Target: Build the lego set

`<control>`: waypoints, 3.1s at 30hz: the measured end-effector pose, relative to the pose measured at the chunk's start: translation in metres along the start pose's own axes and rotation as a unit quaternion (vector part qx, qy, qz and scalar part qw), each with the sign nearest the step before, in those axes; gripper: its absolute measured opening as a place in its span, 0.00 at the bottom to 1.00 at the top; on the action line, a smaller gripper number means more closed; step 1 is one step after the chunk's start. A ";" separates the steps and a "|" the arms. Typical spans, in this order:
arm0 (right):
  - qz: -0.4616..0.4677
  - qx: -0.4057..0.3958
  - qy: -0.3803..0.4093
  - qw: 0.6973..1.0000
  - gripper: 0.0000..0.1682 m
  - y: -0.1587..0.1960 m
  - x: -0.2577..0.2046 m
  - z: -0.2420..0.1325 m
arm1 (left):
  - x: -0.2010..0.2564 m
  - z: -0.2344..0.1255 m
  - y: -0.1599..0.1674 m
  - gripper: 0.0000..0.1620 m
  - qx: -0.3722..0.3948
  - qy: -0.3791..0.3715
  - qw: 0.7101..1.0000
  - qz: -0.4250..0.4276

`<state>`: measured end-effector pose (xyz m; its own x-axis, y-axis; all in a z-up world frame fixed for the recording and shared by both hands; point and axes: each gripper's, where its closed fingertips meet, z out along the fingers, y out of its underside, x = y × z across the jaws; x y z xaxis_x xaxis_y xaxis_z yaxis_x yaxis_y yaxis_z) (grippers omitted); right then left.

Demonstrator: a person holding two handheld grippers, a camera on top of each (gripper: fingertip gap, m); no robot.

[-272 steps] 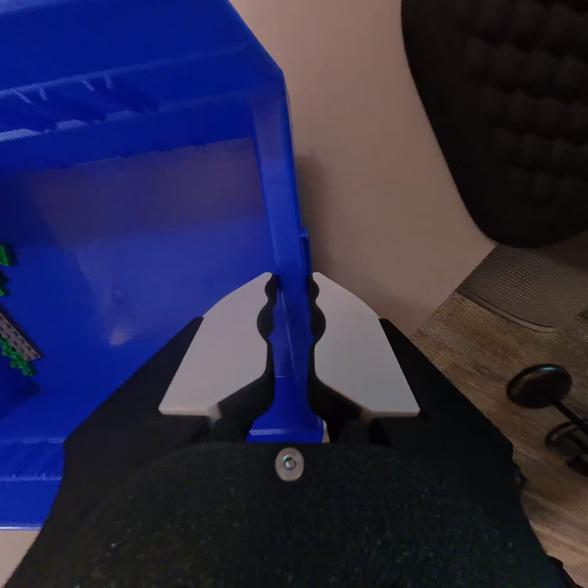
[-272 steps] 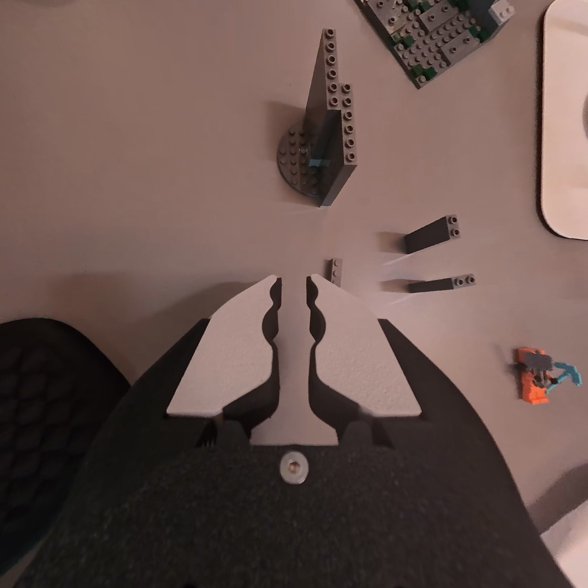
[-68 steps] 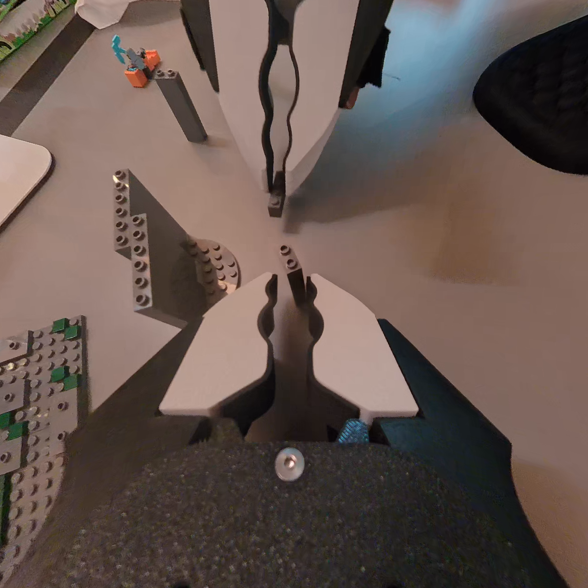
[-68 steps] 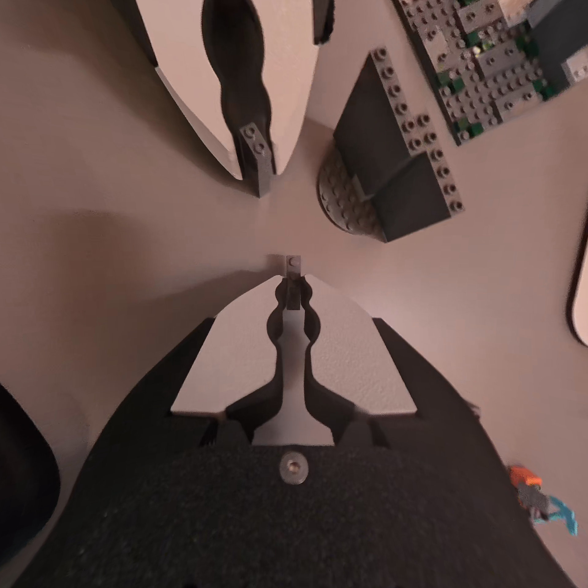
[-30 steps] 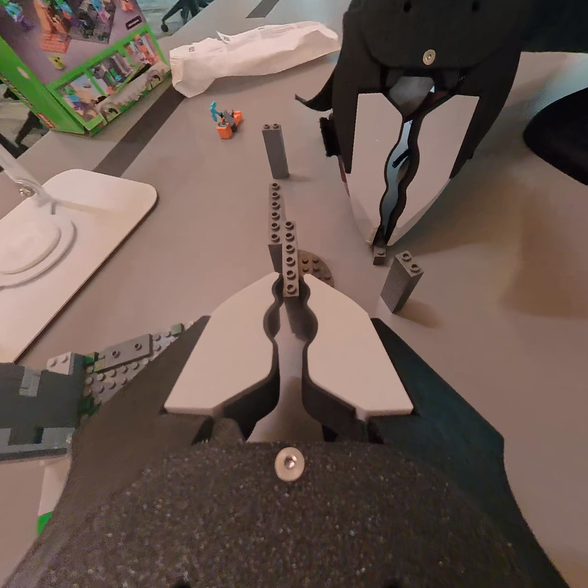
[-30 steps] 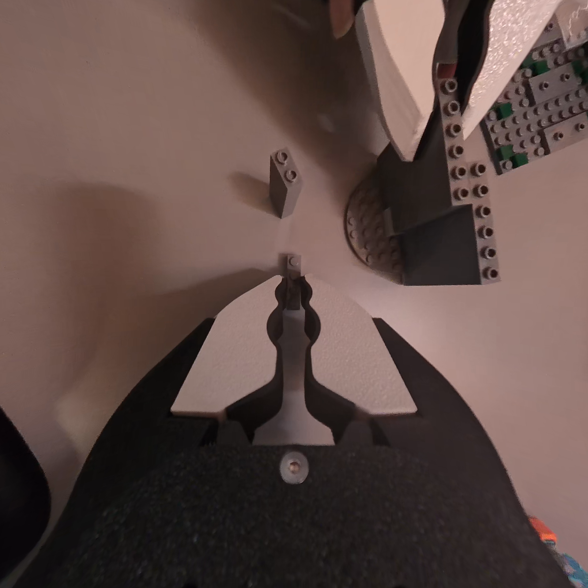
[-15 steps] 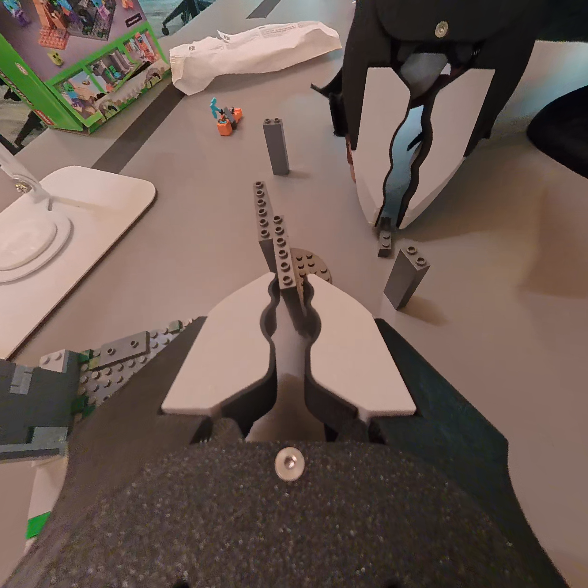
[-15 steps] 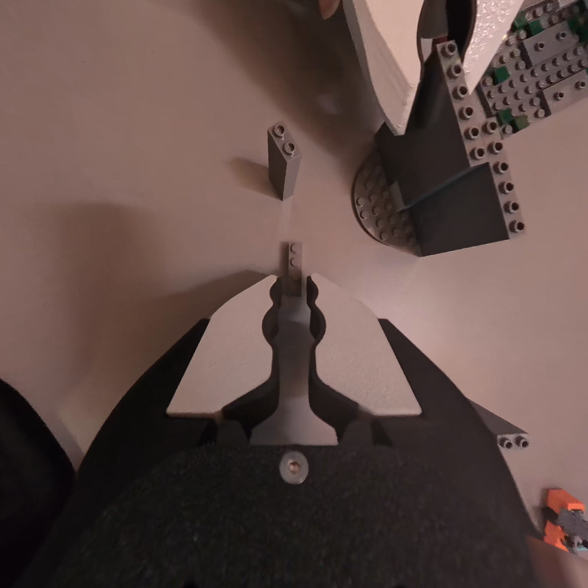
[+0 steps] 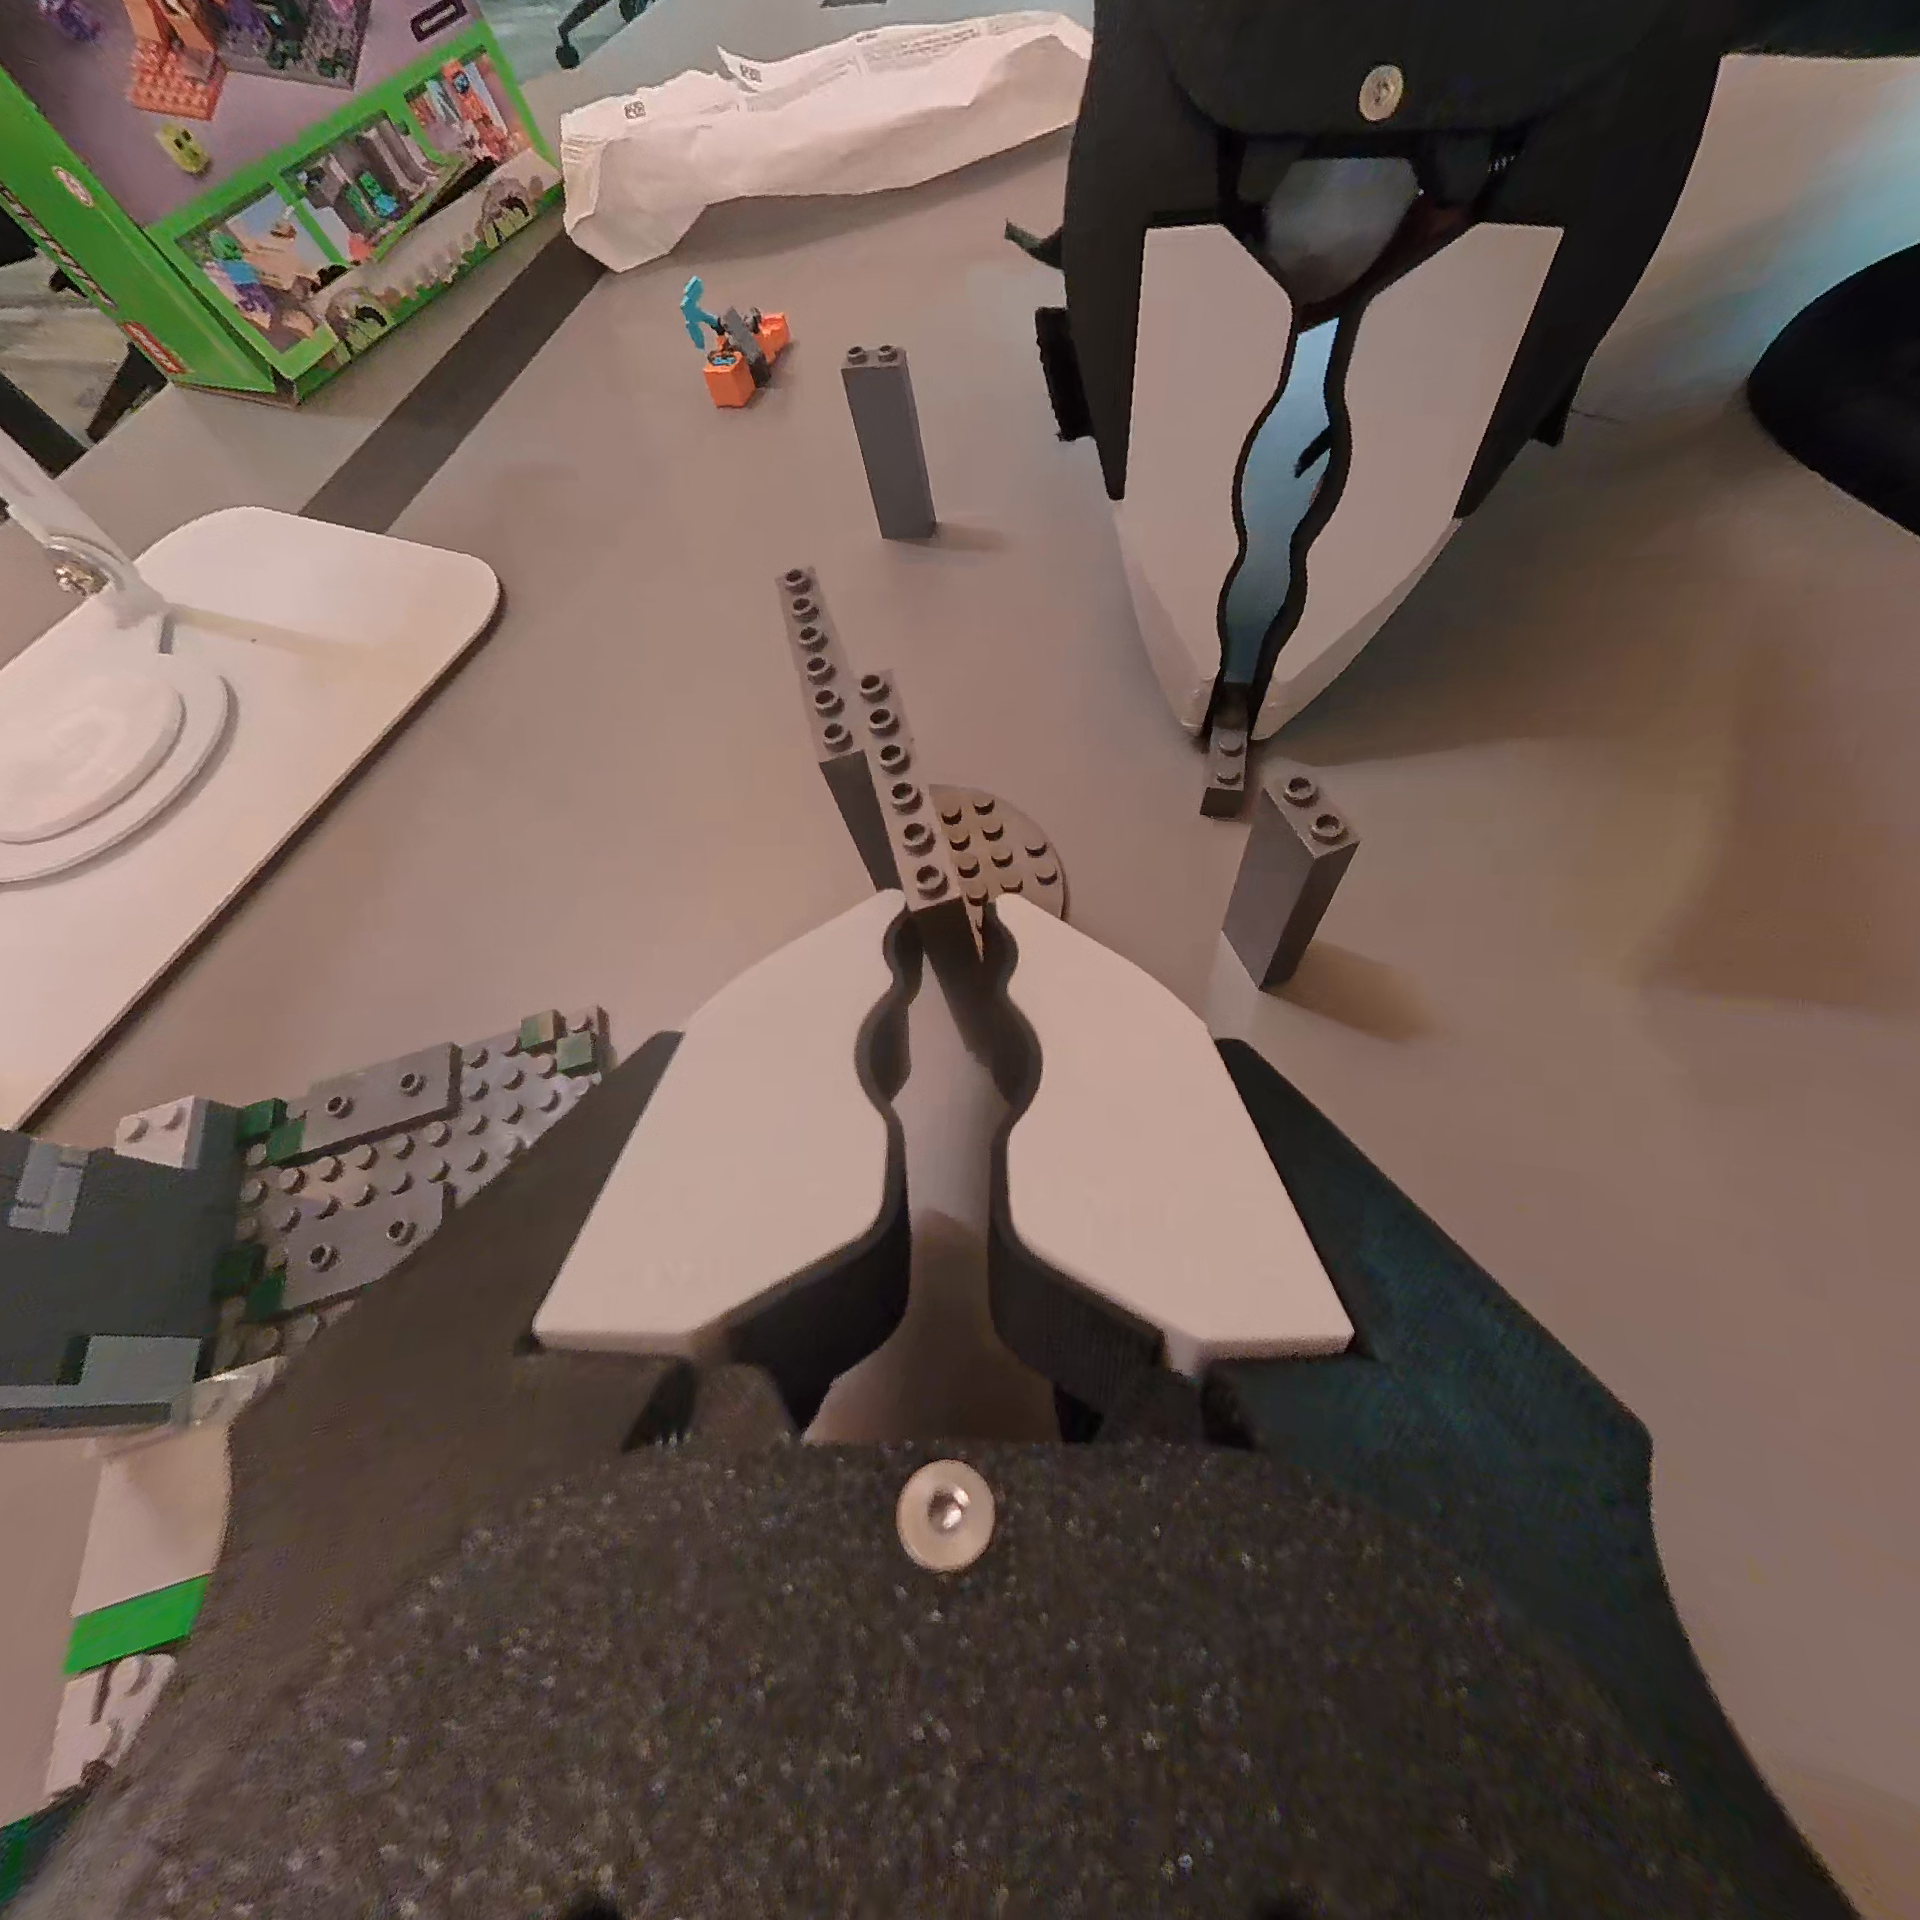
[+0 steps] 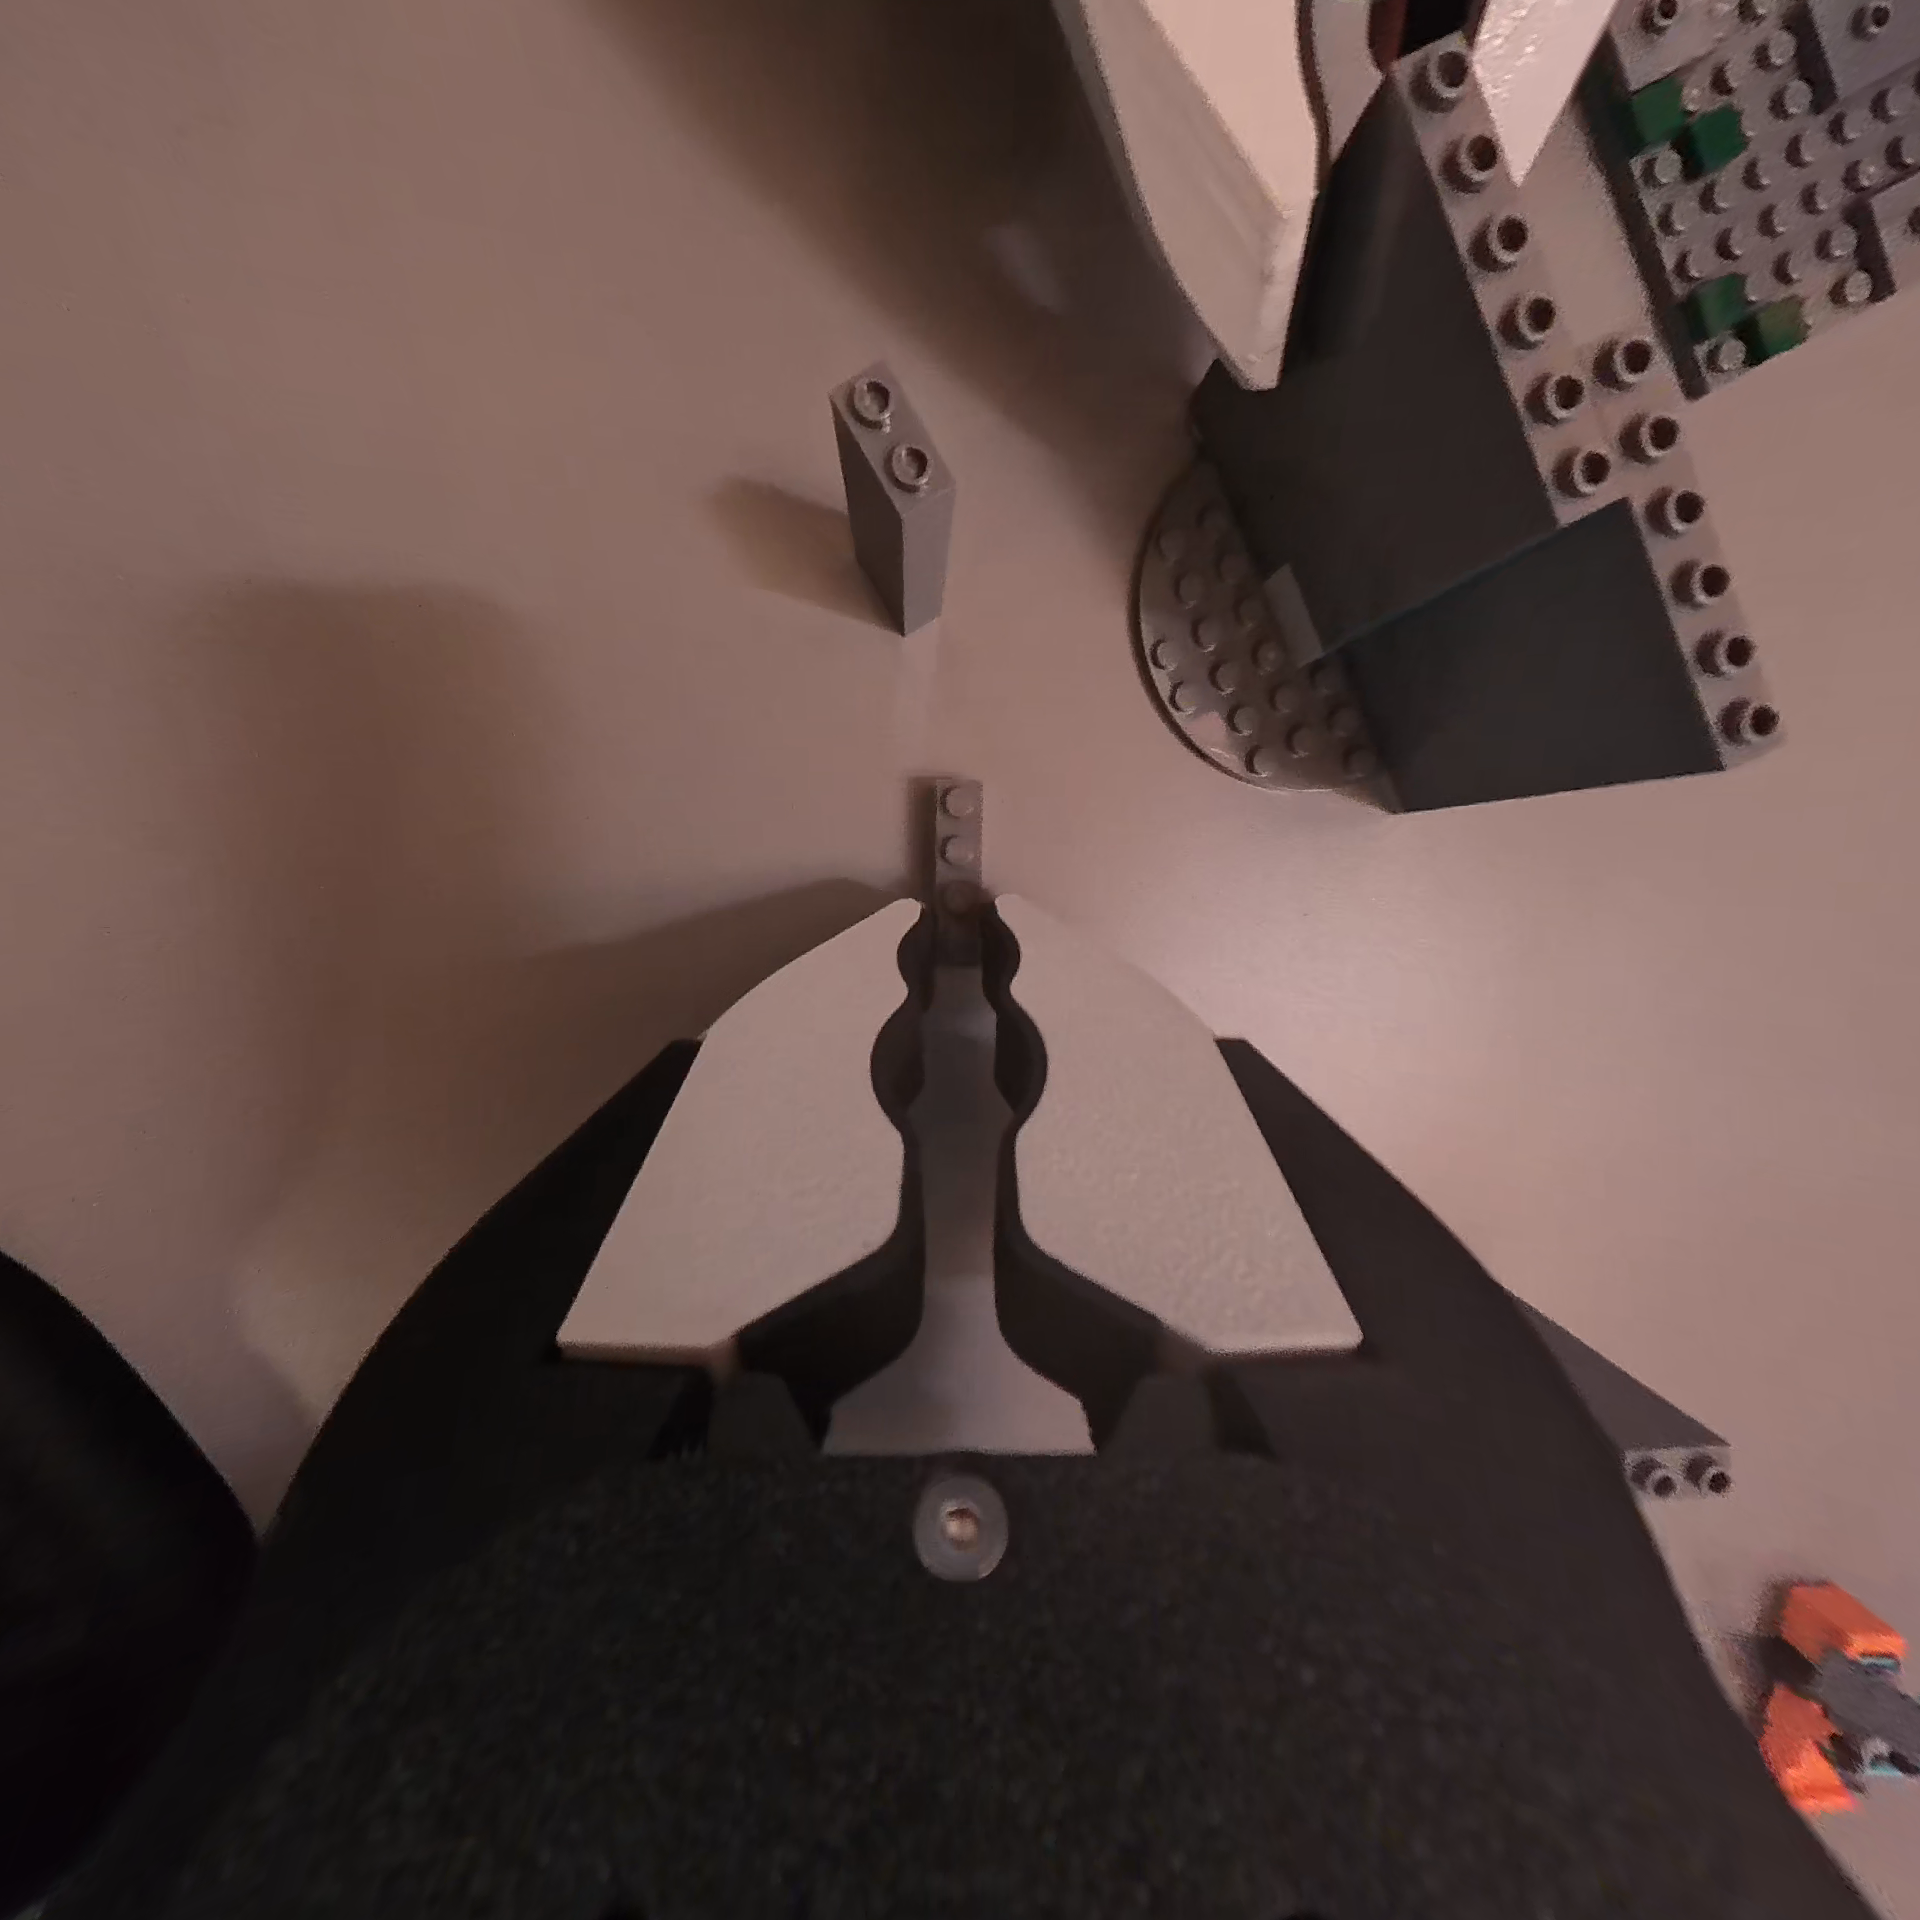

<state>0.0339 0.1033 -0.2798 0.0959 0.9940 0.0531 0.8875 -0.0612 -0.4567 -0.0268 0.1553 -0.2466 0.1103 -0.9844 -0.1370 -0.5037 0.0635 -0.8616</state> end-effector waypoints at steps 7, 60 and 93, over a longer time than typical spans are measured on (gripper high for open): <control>0.041 0.000 0.013 0.999 0.04 0.001 0.002 0.000 | 0.004 0.001 0.001 0.06 -0.004 0.000 1.000 0.004; -0.043 0.034 -0.040 0.998 0.04 -0.028 0.010 0.008 | 0.005 0.001 0.007 0.06 -0.020 0.003 1.000 0.005; 0.184 0.379 0.359 0.833 0.02 -0.090 0.170 -0.171 | -0.001 -0.037 -0.040 0.13 0.124 0.019 0.990 -0.063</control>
<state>0.0472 0.2627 -0.0776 0.7848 0.5936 0.1781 0.2251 -0.0053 -0.9743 -0.0381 0.1475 -0.1936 0.1237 -0.9923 -0.0061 -0.2613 -0.0267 -0.9649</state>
